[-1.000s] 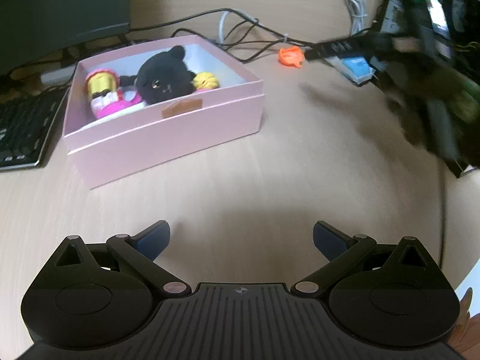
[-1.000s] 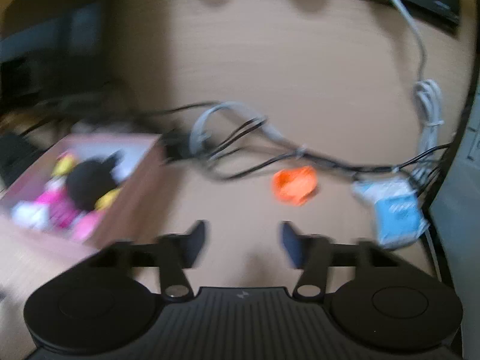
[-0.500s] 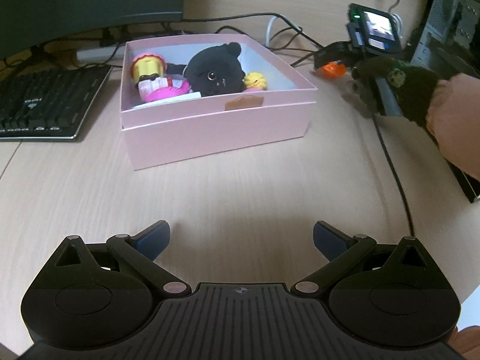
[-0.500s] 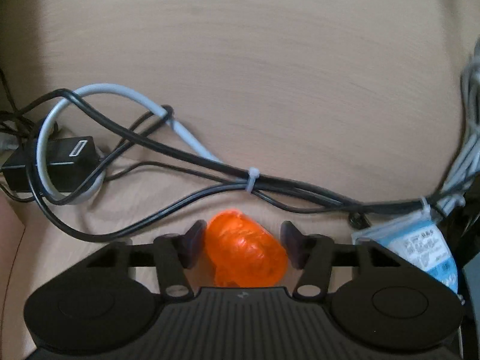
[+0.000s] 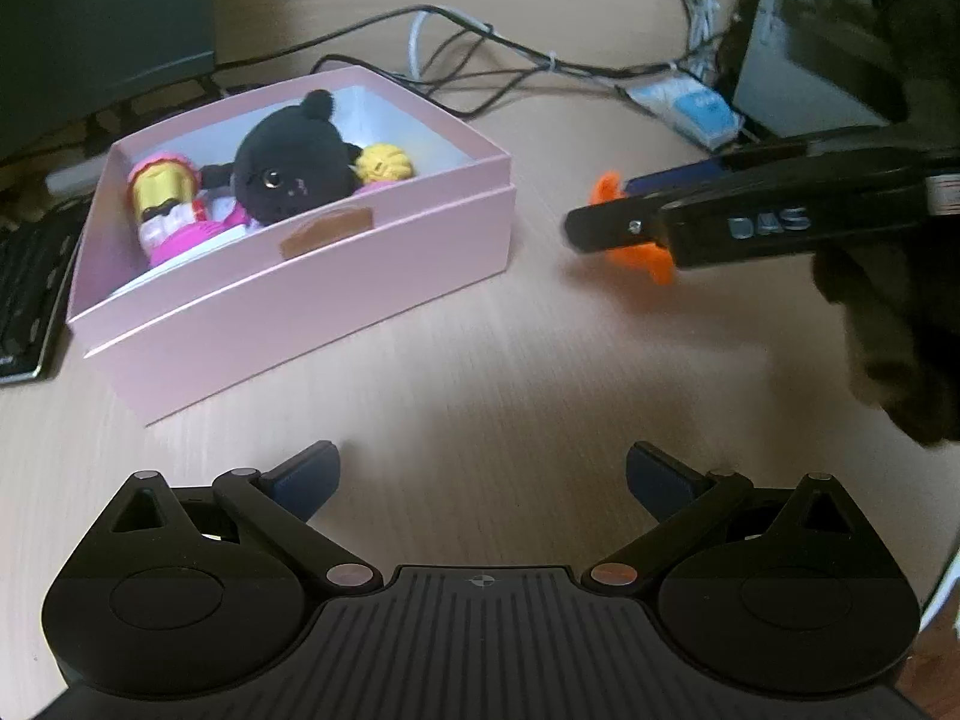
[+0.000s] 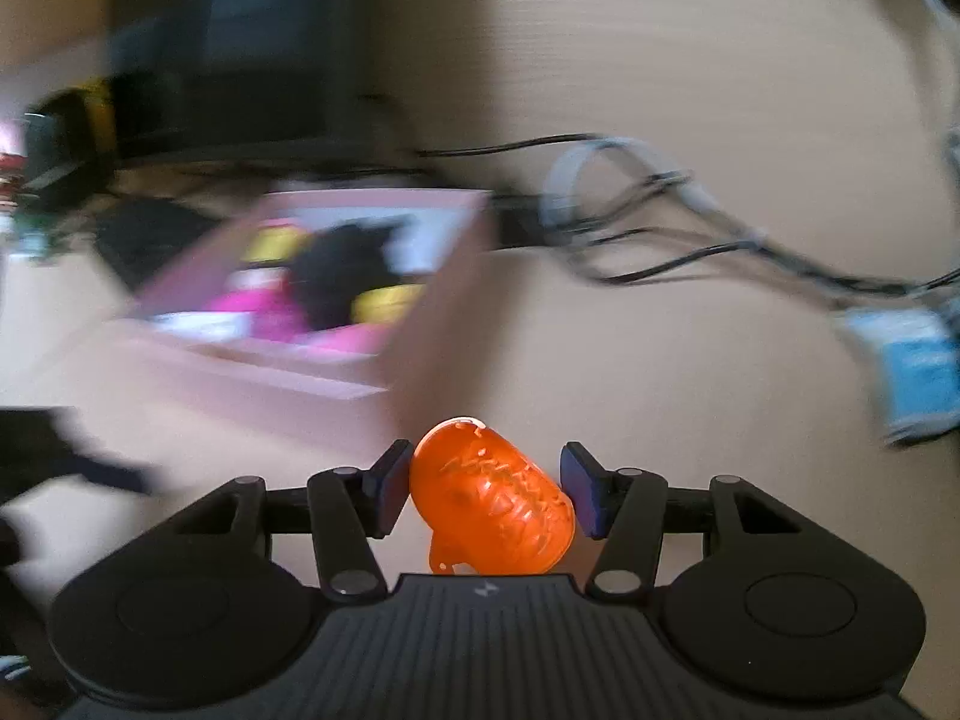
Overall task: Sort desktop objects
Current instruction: 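Set the orange toy on the desk in front of the left gripper, then grasp the blue-white tissue packet with the right gripper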
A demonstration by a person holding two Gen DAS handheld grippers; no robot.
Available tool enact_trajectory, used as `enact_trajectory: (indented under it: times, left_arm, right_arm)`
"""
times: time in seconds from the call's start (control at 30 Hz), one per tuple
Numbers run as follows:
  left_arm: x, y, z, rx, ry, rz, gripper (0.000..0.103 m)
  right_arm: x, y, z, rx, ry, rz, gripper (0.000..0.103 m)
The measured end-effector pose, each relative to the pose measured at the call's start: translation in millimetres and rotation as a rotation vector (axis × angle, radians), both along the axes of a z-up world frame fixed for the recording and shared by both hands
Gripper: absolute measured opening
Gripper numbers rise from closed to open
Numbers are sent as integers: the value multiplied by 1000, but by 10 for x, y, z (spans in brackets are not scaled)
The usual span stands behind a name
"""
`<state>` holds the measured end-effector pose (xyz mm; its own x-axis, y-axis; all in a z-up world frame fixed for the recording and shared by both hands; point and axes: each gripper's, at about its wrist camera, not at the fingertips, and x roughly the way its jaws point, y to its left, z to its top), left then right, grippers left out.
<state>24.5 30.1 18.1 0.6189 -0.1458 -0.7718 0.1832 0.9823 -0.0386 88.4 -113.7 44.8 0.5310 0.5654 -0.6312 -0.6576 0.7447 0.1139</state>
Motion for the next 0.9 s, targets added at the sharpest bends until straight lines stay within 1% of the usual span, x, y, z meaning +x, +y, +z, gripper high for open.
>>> enact_trajectory:
  times: [0.07,0.13,0.17,0.2,0.23,0.27,0.3,0.33,0.4,0.47,0.53,0.63,0.67,0.7,0.73,0.77,0.83,0.9]
  left_arm:
    - [12,-20,-11,26,-5,-15,103]
    - [18,-25,-6,35,-12,-22,103]
    - [27,-20,-4,36,-14,-20,103]
    - [27,-12,-3,38,-16,-16,103]
    - [30,-1,-4,39,-17,-10,103]
    - [30,14,-4,38,-17,-2,103]
    - [34,25,2,37,-17,5,103]
    - [36,39,5,36,-17,10,103]
    - [25,64,15,41,-21,21,103]
    - [5,103,28,39,-21,33,103]
    - [-26,152,41,25,-18,47,103]
    - [-64,213,68,6,-15,68,103]
    - [-77,228,76,2,-15,74,103]
    - [-86,243,83,-1,-16,81,103]
    - [-98,251,90,-4,-17,87,103]
    - [-110,253,94,-7,-18,92,103]
    - [-123,242,96,-15,-17,98,103]
    - [-136,197,97,-14,-21,95,103]
  right_arm:
    - [-1,-37,71,19,-26,5,72]
    - [56,-132,133,9,-80,-33,74]
    - [121,-207,163,-14,-109,-72,74]
    - [180,-277,170,-48,-153,-128,74]
    - [287,-343,166,-98,-212,-202,76]
    - [448,-400,139,-173,-288,-307,84]
    - [587,-468,112,-236,-346,-402,85]
    - [777,-544,72,-292,-385,-487,86]
    - [1168,-701,-17,-372,-393,-602,86]
    - [1539,-810,-113,-436,-381,-656,86]
    - [1786,-870,-181,-483,-359,-669,86]
    - [2073,-889,-306,-527,-304,-650,86]
    - [2121,-904,-334,-534,-289,-647,84]
    - [2143,-926,-347,-530,-278,-645,78]
    - [2154,-936,-363,-522,-256,-641,57]
    - [2135,-936,-364,-508,-248,-647,53]
    - [1994,-937,-320,-449,-242,-630,51]
    - [1812,-848,-265,-398,-248,-594,51]
